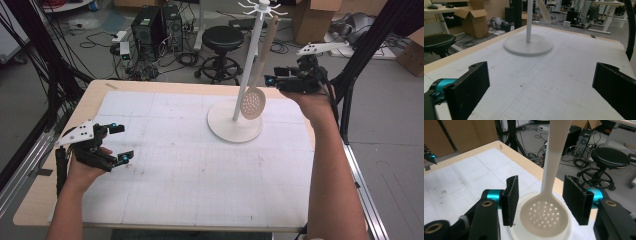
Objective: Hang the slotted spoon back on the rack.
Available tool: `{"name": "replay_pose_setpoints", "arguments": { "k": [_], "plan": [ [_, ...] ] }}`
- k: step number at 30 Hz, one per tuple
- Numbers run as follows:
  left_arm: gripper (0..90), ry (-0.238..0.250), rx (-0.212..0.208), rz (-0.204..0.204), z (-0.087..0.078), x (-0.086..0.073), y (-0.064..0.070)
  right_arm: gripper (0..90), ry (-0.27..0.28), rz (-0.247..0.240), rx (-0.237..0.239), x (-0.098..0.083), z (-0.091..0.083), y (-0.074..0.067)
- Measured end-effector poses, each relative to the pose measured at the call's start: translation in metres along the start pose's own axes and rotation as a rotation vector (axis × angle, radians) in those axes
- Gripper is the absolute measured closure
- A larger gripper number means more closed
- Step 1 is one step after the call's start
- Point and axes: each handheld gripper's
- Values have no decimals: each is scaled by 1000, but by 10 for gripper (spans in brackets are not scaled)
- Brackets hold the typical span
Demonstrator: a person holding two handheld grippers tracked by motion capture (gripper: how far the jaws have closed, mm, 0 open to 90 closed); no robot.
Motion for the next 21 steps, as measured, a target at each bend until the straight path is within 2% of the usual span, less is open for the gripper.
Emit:
{"name": "replay_pose_setpoints", "arguments": {
  "k": [5,10,14,21],
  "plan": [
    [17,-7,-2,1,1,-1,0,426,38,-8,10,-8,-6,-6],
    [17,-10,-5,1,2,-1,1,406,48,-10,16,-13,-12,-10],
    [17,-11,-5,-1,2,-1,0,386,84,-22,29,-17,-17,-16],
    [17,-11,-11,-1,2,-1,1,342,104,-25,42,-31,-22,-27]
  ]
}}
Point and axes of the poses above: each handheld gripper's, and its own axes: z roughly forward along the jaws, x roughly out of its top, y roughly to its right, and after that the axes turned 6 degrees about y, right-handed
